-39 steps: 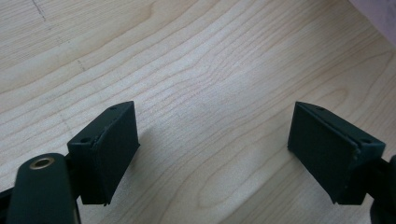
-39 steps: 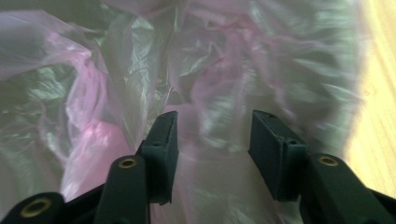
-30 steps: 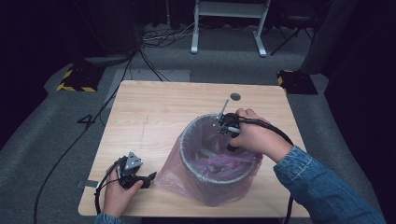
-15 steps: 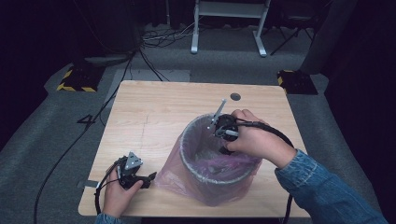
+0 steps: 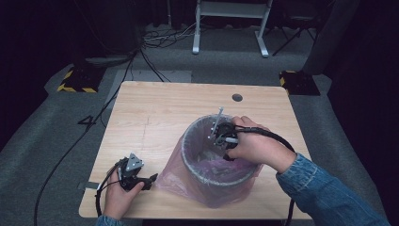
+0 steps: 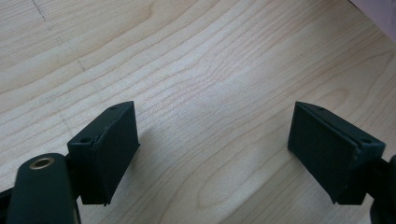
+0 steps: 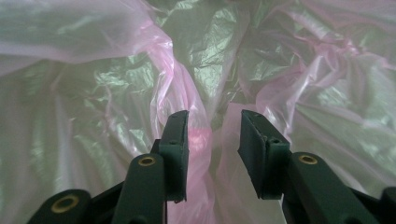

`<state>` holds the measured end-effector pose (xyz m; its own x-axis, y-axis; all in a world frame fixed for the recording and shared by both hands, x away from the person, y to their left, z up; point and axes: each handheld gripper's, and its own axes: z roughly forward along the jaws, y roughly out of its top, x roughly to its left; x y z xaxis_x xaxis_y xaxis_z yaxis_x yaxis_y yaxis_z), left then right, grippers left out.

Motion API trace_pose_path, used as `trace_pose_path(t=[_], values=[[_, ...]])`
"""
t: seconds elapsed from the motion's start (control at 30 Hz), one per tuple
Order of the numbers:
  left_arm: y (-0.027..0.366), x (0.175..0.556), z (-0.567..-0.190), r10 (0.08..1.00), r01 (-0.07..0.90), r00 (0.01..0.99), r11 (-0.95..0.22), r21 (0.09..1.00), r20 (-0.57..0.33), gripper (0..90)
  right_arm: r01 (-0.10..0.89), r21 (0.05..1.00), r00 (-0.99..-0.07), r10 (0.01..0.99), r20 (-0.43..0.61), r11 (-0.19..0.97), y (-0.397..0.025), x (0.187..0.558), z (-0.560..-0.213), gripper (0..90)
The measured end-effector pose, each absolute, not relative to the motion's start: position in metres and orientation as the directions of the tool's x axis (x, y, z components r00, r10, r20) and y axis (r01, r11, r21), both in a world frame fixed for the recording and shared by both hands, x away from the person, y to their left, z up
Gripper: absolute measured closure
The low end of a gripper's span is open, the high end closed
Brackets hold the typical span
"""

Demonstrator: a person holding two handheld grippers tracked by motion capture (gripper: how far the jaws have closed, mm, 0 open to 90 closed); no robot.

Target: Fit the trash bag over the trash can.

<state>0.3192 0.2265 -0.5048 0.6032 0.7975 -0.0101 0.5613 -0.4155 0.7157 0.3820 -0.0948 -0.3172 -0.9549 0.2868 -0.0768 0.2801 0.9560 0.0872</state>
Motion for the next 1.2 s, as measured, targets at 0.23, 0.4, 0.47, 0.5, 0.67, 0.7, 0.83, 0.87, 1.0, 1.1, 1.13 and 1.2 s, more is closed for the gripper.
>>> trace_pose_path(t=[0.23,0.4,0.47,0.5,0.67,0.7,0.83,0.87,1.0,1.1,1.13,1.2], values=[[0.226,0.319,-0.505,0.797,0.561,0.603,-0.416,0.716,-0.010,16.1,0.268,-0.002,-0.960,0.267,-0.080,0.963,-0.087,0.382,-0.334,61.7],[0.226,0.319,-0.505,0.797,0.560,0.604,-0.416,0.716,-0.009,16.1,0.255,-0.083,-0.963,0.245,-0.115,0.963,-0.081,0.382,-0.350,58.3],[0.226,0.319,-0.505,0.797,0.561,0.604,-0.416,0.716,-0.010,16.1,0.249,-0.092,-0.964,0.238,-0.117,0.964,-0.078,0.382,-0.355,56.8],[0.226,0.319,-0.505,0.798,0.562,0.602,-0.414,0.716,-0.011,16.1,0.245,-0.094,-0.965,0.234,-0.118,0.965,-0.077,0.382,-0.356,56.6],[0.226,0.319,-0.505,0.798,0.562,0.602,-0.414,0.716,-0.011,16.1,0.233,-0.096,-0.969,0.223,-0.105,0.968,-0.071,0.381,-0.365,53.2],[0.226,0.319,-0.505,0.797,0.561,0.603,-0.416,0.716,-0.010,16.1,0.230,-0.094,-0.970,0.220,-0.099,0.969,-0.070,0.380,-0.367,52.6],[0.226,0.319,-0.505,0.798,0.562,0.602,-0.414,0.716,-0.011,16.1,0.220,-0.118,-0.974,0.210,-0.087,0.968,-0.068,0.381,-0.373,51.5],[0.226,0.319,-0.505,0.797,0.561,0.604,-0.416,0.716,-0.010,16.1,0.218,-0.123,-0.974,0.208,-0.087,0.968,-0.068,0.381,-0.372,51.3],[0.226,0.319,-0.505,0.798,0.561,0.602,-0.414,0.716,-0.011,16.1,0.209,-0.124,-0.976,0.200,-0.082,0.970,-0.067,0.381,-0.373,50.4],[0.226,0.319,-0.505,0.798,0.562,0.603,-0.414,0.716,-0.011,16.1,0.213,-0.103,-0.976,0.206,-0.075,0.972,-0.069,0.381,-0.370,47.3],[0.226,0.319,-0.505,0.798,0.561,0.603,-0.415,0.716,-0.010,16.1,0.220,-0.076,-0.974,0.215,-0.070,0.973,-0.070,0.380,-0.368,45.8],[0.227,0.319,-0.505,0.797,0.561,0.604,-0.417,0.715,-0.009,16.1,0.217,-0.026,-0.974,0.215,-0.068,0.976,-0.074,0.380,-0.359,42.8]])
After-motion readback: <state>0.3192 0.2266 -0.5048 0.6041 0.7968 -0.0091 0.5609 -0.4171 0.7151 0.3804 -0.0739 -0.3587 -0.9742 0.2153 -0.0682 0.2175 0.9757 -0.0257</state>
